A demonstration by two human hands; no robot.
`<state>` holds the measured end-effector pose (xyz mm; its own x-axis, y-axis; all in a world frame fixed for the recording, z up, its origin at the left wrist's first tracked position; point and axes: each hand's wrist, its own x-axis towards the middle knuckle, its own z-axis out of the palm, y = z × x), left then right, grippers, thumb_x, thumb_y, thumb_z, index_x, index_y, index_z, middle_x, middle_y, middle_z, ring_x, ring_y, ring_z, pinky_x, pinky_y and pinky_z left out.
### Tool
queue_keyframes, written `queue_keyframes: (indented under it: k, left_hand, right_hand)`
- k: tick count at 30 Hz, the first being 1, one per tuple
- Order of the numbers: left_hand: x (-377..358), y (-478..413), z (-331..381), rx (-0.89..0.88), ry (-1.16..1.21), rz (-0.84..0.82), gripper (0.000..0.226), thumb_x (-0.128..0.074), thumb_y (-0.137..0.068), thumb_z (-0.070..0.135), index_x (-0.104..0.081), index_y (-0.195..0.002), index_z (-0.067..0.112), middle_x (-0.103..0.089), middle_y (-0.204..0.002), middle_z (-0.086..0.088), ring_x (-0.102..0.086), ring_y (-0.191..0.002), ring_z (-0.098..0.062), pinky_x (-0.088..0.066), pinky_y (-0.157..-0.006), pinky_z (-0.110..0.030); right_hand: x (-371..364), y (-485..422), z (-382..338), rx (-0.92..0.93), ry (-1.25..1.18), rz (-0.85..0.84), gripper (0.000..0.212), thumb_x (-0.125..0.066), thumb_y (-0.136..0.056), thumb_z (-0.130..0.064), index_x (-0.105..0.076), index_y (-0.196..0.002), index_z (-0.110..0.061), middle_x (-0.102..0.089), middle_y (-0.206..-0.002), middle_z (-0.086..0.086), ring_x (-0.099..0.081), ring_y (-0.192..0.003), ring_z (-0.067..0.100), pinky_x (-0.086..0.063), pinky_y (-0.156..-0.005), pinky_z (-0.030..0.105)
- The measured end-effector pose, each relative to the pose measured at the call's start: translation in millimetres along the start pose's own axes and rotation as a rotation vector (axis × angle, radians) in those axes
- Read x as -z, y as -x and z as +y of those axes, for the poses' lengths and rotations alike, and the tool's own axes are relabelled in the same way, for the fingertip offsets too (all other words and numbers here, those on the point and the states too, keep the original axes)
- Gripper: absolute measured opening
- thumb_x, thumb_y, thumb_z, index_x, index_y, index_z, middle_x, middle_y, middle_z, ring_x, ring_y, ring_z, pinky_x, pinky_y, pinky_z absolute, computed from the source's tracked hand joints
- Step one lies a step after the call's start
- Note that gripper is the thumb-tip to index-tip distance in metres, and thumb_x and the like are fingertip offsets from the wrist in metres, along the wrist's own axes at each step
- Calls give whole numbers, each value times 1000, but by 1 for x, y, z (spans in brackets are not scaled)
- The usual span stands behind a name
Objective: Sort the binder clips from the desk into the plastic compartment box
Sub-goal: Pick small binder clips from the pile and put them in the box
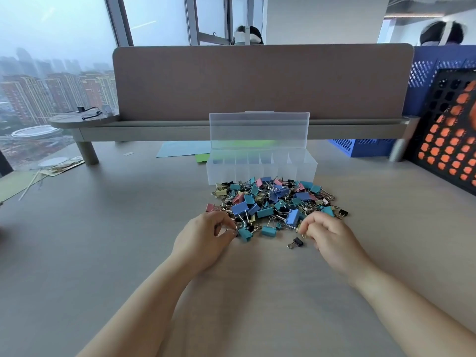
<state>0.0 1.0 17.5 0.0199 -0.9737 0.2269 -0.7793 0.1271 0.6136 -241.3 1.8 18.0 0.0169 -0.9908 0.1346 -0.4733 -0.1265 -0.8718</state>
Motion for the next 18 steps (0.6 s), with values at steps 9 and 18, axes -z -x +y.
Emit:
queue_keyframes:
  k: [9, 18]
  left_hand:
    - [-1, 5, 3, -71, -118, -25, 28, -63, -87, 37, -63, -113, 46, -44, -75, 14, -44, -69, -5, -35, -57, -21]
    - [-3, 4, 6, -53, -143, 4, 19, -62, -87, 42, -65, -106, 43, -44, -75, 13, -45, -70, -6, -32, -55, -22]
  right_hand:
    - [3, -2, 7, 147, 233, -17, 9, -66, -88, -22, -59, -83, -24, -59, -72, -5, -51, -67, 9, -40, -62, 15]
    - [9, -1, 9, 235, 372, -132, 15, -73, -83, -18, -73, -95, -25, -53, -84, -9, -54, -80, 5, -38, -70, 8]
